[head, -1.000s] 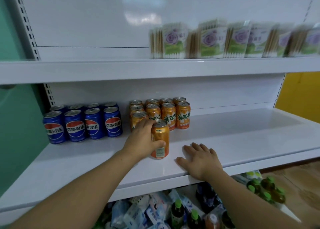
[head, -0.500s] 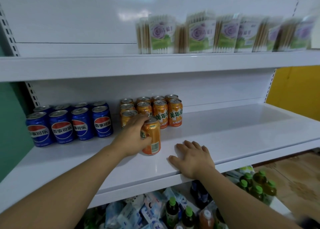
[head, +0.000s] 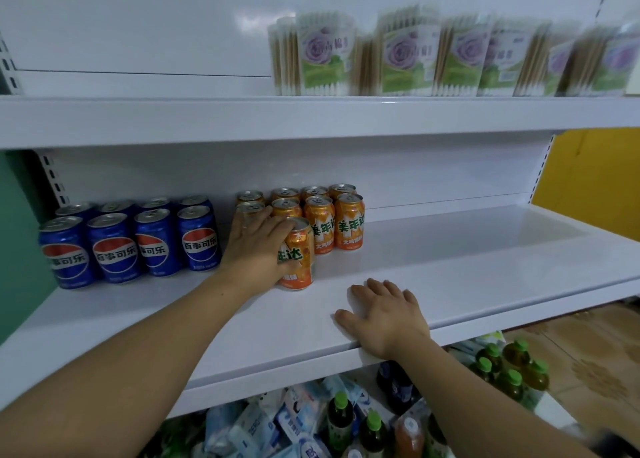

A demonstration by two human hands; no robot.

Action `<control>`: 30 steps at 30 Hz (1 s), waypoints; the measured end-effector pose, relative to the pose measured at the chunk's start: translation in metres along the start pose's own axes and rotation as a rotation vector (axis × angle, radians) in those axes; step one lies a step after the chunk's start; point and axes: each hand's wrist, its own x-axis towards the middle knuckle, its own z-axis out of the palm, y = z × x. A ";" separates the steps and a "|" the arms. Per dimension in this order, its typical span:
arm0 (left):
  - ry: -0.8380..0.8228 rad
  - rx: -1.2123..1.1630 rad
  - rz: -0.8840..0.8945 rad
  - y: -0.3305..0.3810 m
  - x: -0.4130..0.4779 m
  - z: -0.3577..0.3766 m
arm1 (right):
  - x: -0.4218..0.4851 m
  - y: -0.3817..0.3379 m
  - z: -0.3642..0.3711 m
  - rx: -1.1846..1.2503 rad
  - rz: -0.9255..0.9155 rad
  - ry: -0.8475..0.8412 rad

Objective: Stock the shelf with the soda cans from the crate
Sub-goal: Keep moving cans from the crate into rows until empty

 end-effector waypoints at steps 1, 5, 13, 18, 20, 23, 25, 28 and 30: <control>-0.012 0.016 -0.005 0.001 0.004 0.000 | 0.000 0.000 0.000 0.003 -0.002 0.002; -0.052 0.082 -0.031 0.001 0.014 0.000 | 0.001 0.000 0.001 0.004 -0.005 0.008; 0.002 0.082 -0.063 0.004 0.019 0.007 | 0.003 0.001 0.002 0.005 -0.001 0.003; -0.041 0.092 -0.068 0.004 0.020 0.003 | 0.002 0.000 0.002 0.011 -0.007 0.016; -0.077 0.096 -0.071 0.007 0.017 -0.005 | 0.001 0.001 0.001 0.019 -0.006 0.004; -0.052 0.024 -0.049 0.012 0.003 -0.018 | -0.005 0.003 -0.005 0.043 -0.036 -0.017; -0.033 -0.047 -0.002 0.019 -0.008 -0.025 | -0.012 0.009 -0.012 0.043 -0.038 -0.044; -0.099 -0.130 0.085 0.043 -0.020 -0.033 | -0.031 0.036 -0.024 0.018 0.063 -0.088; -0.171 -0.143 0.164 0.071 -0.027 -0.033 | -0.052 0.061 -0.032 -0.027 0.138 -0.109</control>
